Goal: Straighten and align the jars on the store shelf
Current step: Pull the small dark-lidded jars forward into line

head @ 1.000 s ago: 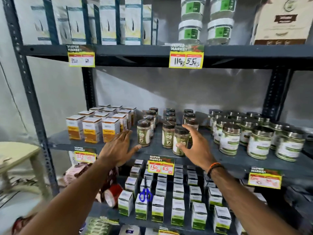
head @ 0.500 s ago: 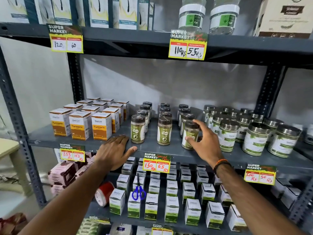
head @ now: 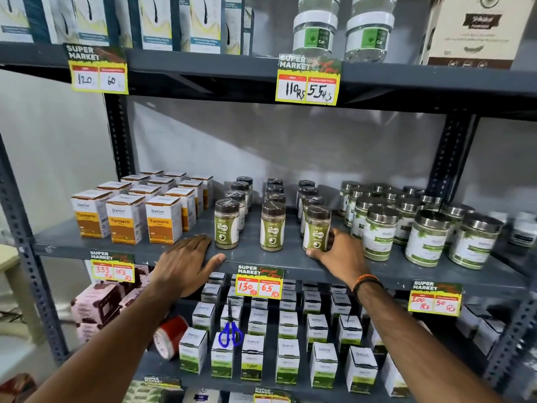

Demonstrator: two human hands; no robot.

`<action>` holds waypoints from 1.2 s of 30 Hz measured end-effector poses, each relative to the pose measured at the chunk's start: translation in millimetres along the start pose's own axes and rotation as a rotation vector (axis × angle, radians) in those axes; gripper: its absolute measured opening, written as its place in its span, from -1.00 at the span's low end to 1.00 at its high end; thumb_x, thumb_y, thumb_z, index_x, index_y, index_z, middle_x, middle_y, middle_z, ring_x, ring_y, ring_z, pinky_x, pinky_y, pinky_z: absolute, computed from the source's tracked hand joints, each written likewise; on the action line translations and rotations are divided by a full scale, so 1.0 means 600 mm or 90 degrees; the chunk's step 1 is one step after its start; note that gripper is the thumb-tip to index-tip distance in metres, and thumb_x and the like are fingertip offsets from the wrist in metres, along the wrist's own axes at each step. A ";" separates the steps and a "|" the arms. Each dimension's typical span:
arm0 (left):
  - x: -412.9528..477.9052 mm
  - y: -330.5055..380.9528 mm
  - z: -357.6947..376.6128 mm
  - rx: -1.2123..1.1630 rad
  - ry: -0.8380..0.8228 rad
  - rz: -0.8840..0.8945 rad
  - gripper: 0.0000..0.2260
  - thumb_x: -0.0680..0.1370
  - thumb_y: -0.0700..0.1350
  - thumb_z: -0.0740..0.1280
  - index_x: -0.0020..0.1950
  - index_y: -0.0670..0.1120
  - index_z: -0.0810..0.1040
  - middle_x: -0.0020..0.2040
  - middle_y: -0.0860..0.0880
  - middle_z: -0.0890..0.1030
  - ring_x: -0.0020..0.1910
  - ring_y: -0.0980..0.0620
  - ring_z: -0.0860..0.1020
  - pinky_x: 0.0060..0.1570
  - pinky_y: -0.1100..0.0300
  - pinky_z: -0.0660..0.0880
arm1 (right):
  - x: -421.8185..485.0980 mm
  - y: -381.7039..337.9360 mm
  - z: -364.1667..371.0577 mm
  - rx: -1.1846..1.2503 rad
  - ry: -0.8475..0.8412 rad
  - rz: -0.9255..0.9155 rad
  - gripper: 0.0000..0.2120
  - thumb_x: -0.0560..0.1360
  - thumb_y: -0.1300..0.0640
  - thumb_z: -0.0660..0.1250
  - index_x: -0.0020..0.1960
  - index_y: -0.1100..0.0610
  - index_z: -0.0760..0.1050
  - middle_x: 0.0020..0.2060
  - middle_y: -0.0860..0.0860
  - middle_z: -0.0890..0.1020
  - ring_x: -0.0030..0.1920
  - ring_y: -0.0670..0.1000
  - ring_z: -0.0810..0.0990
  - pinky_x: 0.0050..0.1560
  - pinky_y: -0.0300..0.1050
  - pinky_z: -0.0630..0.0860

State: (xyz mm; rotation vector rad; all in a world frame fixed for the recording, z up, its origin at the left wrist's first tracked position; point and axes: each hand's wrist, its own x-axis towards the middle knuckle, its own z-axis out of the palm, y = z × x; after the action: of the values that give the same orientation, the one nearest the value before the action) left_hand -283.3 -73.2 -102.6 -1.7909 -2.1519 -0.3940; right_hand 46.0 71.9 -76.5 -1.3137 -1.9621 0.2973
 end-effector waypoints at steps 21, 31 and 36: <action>0.000 -0.001 0.001 -0.012 0.005 0.002 -0.16 0.57 0.47 -0.20 0.59 -0.08 0.30 0.56 -0.11 0.41 0.49 -0.07 0.40 0.43 -0.07 0.36 | 0.001 -0.009 0.003 -0.024 -0.047 0.002 -0.59 0.44 -0.10 0.56 0.18 0.09 0.63 0.05 -0.01 0.74 -0.01 -0.02 0.71 0.05 -0.10 0.63; -0.001 -0.002 -0.001 -0.016 0.001 -0.003 -0.12 0.54 0.49 -0.24 0.60 -0.08 0.28 0.57 -0.12 0.39 0.51 -0.08 0.38 0.45 -0.06 0.33 | -0.006 -0.010 -0.007 -0.034 -0.067 0.011 -0.59 0.43 -0.12 0.57 0.17 0.08 0.61 0.02 -0.04 0.73 -0.01 -0.01 0.68 0.04 -0.15 0.60; -0.021 0.028 -0.043 -0.117 0.100 -0.004 -0.19 0.58 0.47 -0.11 0.61 -0.06 0.20 0.61 -0.13 0.30 0.56 -0.13 0.30 0.43 -0.18 0.36 | -0.065 -0.010 -0.086 0.060 -0.014 -0.054 -0.24 0.45 -0.23 0.48 0.53 0.06 0.37 0.33 -0.05 0.60 0.20 -0.08 0.64 0.07 -0.35 0.54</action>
State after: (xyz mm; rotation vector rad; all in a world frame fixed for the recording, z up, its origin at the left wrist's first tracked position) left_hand -262.8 -91.7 -83.8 -1.7812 -2.0707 -0.7290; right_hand 84.9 24.8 -54.7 -1.1692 -1.9911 0.3588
